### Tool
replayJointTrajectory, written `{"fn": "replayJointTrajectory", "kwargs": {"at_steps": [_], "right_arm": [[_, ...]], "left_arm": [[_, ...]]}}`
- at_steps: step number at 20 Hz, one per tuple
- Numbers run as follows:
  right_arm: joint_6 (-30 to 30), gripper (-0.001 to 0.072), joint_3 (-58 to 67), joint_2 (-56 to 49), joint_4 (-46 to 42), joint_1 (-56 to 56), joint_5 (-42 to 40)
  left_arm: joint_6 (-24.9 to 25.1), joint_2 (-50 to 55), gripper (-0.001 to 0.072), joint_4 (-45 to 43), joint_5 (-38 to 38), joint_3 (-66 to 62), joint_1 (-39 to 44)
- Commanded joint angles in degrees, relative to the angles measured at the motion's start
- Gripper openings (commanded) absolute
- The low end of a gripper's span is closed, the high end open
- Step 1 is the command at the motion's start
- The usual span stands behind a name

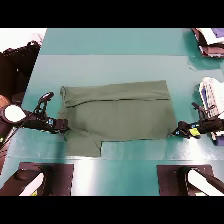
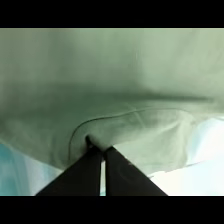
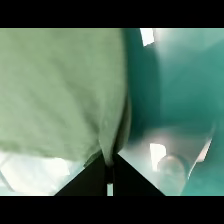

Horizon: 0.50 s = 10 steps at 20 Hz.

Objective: Fold the shirts.

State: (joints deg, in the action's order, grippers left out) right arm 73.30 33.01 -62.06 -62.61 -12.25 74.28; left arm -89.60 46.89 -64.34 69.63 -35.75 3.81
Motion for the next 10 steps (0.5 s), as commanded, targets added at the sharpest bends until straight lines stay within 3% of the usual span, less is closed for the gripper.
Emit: {"fn": "replayJointTrajectory", "kwargs": {"at_steps": [1,6,10], "right_arm": [[0.22,0.0020,2.05,3.08,-4.50,1.77,5.88],[4.02,0.0019,3.50,19.63,-11.08,1.77,17.57],[6.29,0.0019,8.81,24.55,-10.91,1.79,16.24]], "left_arm": [[1.11,-0.07,0.0031,-2.95,7.65,-1.81,-0.04],[1.60,-0.09,0.0032,-1.90,19.93,-4.50,-0.02],[1.55,-0.04,0.0032,-3.08,13.88,-9.73,-0.04]]}}
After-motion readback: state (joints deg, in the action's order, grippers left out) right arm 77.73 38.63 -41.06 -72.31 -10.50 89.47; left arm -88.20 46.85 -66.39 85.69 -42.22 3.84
